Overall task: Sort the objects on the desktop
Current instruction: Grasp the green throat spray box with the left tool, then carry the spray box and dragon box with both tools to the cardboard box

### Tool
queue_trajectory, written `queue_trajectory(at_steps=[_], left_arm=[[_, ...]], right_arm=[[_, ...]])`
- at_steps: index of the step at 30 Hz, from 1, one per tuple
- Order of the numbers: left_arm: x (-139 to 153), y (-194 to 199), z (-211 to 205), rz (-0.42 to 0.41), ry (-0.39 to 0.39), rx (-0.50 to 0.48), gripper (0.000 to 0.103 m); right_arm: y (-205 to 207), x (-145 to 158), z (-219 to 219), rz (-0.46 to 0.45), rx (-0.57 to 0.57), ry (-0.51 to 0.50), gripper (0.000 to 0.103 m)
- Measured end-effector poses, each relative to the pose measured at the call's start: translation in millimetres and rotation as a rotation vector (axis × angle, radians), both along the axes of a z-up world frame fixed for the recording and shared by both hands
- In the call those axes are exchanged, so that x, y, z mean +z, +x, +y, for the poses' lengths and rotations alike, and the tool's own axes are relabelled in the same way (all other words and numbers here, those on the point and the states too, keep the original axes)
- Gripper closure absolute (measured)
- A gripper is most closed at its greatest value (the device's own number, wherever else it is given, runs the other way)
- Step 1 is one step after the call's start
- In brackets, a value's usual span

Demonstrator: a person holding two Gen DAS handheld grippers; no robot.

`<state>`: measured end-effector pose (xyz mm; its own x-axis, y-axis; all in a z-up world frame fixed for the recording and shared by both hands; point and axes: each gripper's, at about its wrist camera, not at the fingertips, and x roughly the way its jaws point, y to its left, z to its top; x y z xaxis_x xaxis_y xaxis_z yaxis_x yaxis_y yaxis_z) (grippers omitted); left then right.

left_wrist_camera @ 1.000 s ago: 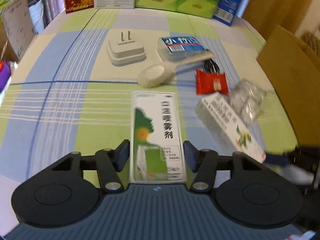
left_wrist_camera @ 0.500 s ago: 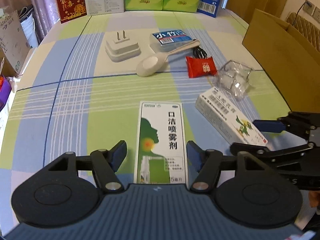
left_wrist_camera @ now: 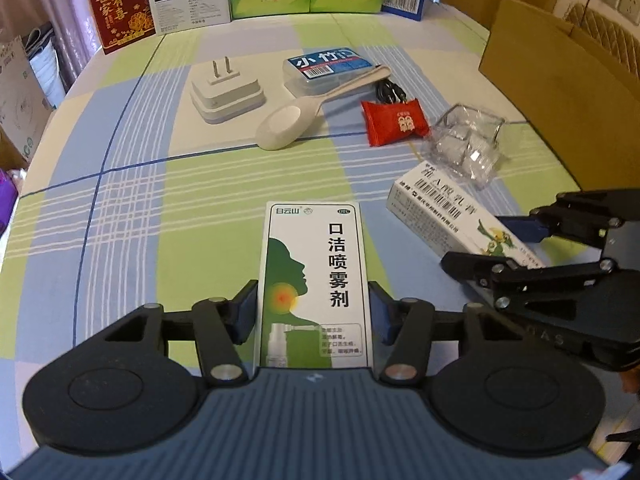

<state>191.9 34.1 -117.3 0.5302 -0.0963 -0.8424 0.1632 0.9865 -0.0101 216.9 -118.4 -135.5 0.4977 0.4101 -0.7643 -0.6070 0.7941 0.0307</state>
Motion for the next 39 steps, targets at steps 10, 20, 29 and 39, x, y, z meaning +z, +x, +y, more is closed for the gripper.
queue_trajectory(at_steps=[10, 20, 29, 39], left_arm=[[8, -13, -6, -0.005, -0.022, -0.01, 0.053], [35, -63, -38, -0.023, -0.056, 0.011, 0.053], [72, -108, -66, -0.063, -0.08, 0.037, 0.053], [99, -135, -94, -0.11, -0.109, 0.019, 0.053]], right_arm=[[-13, 23, -18, -0.037, -0.054, 0.046, 0.068], [-53, 57, -61, -0.013, -0.19, 0.096, 0.067], [-99, 94, -91, -0.032, -0.231, 0.128, 0.067], [-130, 121, -123, -0.081, -0.279, 0.139, 0.067]])
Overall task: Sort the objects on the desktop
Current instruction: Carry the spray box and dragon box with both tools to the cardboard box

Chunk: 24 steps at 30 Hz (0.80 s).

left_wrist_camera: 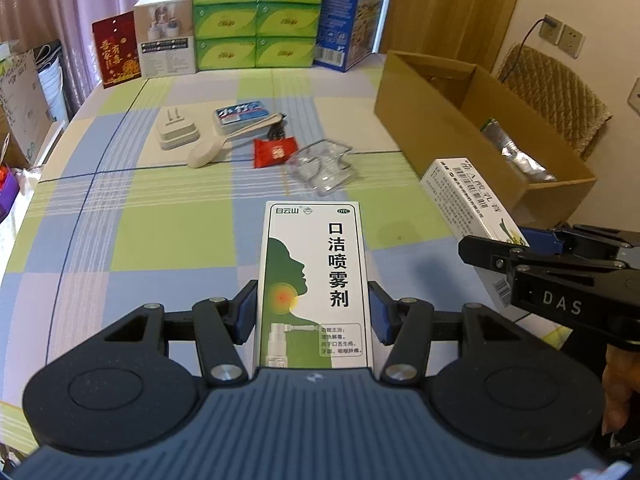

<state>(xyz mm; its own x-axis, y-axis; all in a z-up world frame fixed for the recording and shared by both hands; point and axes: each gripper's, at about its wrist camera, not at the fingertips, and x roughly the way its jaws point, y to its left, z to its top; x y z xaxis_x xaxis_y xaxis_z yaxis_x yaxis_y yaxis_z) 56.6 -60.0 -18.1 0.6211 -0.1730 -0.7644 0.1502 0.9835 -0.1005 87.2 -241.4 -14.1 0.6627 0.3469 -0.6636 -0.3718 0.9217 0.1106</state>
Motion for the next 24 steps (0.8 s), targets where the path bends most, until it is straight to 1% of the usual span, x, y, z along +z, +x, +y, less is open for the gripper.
queue_trajectory(at_steps=[8, 14, 24], left_arm=[[16, -6, -31, -0.034, -0.02, -0.058, 0.053], [24, -5, -60, -0.047, -0.027, -0.103, 0.053], [33, 2, -98, -0.06, -0.037, -0.17, 0.053]], right_arm=[[-15, 22, -29, -0.046, -0.055, -0.02, 0.067], [-22, 33, -58, -0.058, -0.11, -0.024, 0.067], [-17, 46, -92, -0.078, -0.178, -0.004, 0.067]])
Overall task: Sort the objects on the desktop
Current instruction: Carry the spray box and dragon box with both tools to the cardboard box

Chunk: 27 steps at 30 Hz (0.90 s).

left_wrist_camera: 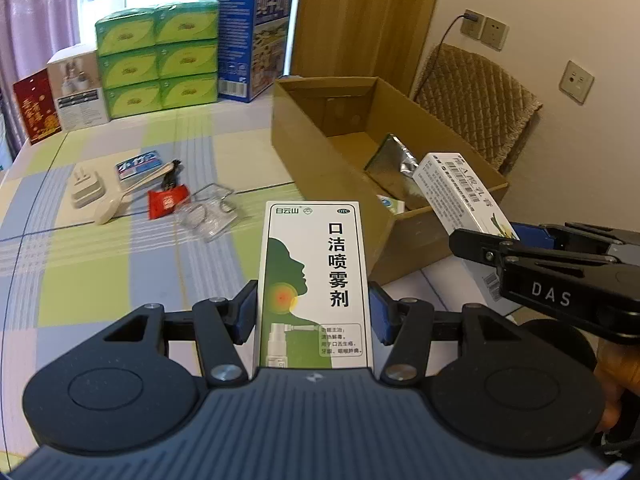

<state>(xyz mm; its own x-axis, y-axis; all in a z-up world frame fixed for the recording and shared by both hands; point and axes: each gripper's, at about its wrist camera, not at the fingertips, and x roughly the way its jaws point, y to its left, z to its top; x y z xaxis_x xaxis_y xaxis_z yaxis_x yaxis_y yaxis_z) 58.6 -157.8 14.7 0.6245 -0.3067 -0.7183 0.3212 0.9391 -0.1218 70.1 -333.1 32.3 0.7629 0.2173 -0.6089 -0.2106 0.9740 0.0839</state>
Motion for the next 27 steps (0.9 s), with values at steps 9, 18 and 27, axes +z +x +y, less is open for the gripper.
queue_trajectory(at_steps=[9, 18, 27], left_arm=[[5, 13, -23, -0.005, -0.004, -0.034, 0.053], [8, 29, -47, -0.007, -0.005, -0.071, 0.053], [11, 54, -72, -0.011, -0.019, -0.098, 0.053]], right_arm=[[9, -3, -21, 0.01, -0.029, 0.013, 0.067], [22, 0, -42, 0.001, -0.061, 0.012, 0.067], [50, 11, -68, -0.029, -0.088, -0.009, 0.067]])
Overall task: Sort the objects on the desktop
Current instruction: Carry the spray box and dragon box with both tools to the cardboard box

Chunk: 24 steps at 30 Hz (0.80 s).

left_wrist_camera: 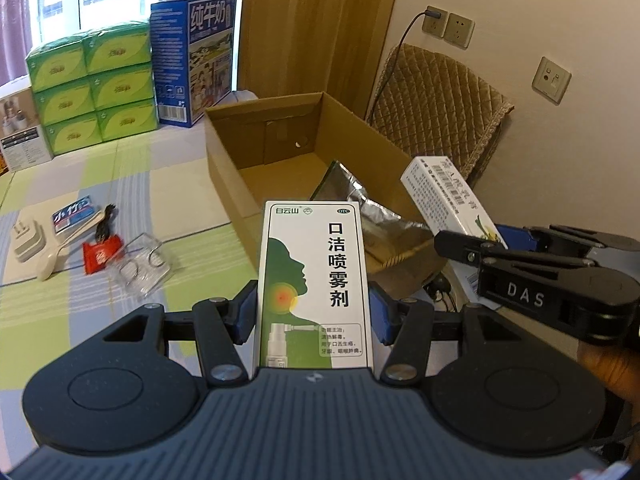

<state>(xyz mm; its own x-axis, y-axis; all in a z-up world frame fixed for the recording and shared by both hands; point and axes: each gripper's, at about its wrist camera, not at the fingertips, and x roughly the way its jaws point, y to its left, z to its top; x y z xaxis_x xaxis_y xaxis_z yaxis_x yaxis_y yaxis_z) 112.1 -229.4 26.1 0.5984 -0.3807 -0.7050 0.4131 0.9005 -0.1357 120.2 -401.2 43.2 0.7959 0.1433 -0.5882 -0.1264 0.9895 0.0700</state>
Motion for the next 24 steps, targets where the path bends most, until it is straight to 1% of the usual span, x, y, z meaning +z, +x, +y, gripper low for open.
queue_trajectory(at_steps=[12, 19, 24], left_arm=[[2, 49, -30, 0.018, -0.046, 0.006, 0.053], [-4, 66, -40, 0.033, -0.051, 0.009, 0.053], [-9, 71, -44, 0.041, -0.051, 0.009, 0.053]], right_arm=[[65, 2, -20, 0.007, 0.013, -0.003, 0.067], [86, -5, -25, 0.021, 0.016, -0.009, 0.067], [94, -9, -28, 0.032, 0.018, -0.006, 0.067]])
